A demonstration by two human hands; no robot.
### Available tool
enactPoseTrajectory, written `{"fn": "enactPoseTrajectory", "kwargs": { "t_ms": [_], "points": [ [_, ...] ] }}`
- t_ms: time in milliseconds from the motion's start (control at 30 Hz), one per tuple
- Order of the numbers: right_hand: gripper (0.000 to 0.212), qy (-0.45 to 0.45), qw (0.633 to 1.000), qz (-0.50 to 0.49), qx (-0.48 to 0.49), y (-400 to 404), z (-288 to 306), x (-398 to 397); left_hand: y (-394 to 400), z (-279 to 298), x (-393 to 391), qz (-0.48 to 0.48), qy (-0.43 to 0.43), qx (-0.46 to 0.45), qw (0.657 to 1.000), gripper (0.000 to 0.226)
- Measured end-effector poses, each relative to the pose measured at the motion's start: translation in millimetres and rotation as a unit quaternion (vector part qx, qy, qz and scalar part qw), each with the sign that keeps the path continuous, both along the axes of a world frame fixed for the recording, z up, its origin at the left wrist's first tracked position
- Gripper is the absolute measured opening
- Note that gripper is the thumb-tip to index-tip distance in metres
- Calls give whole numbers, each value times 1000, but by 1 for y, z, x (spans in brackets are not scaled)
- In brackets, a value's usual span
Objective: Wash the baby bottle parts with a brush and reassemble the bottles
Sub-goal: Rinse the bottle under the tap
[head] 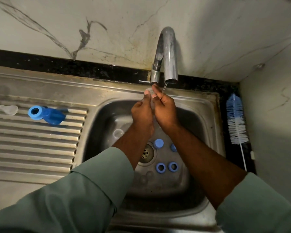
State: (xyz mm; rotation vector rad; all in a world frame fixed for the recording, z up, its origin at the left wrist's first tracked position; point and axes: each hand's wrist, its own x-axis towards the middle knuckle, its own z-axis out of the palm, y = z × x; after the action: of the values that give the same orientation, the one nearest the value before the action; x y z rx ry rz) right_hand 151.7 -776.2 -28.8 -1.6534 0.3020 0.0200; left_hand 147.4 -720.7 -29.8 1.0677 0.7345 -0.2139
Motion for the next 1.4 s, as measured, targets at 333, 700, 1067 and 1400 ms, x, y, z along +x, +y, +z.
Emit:
{"fn": "enactPoseTrajectory", "kwargs": {
  "t_ms": [333, 700, 1067, 1400],
  "points": [
    [28, 115, 993, -15, 7, 5, 13, 3, 8, -1, -1, -17, -4, 39, 999, 36],
    [31, 210, 846, -116, 476, -10, 32, -3, 21, -42, 2, -41, 52, -120, 991, 65],
    [24, 364, 911, 181, 70, -20, 68, 43, 48, -60, 9, -131, 29, -70, 988, 56],
    [28, 381, 874, 270, -137, 3, 76, 48, 47, -57, 13, -153, 50, -12, 987, 32]
  ]
}}
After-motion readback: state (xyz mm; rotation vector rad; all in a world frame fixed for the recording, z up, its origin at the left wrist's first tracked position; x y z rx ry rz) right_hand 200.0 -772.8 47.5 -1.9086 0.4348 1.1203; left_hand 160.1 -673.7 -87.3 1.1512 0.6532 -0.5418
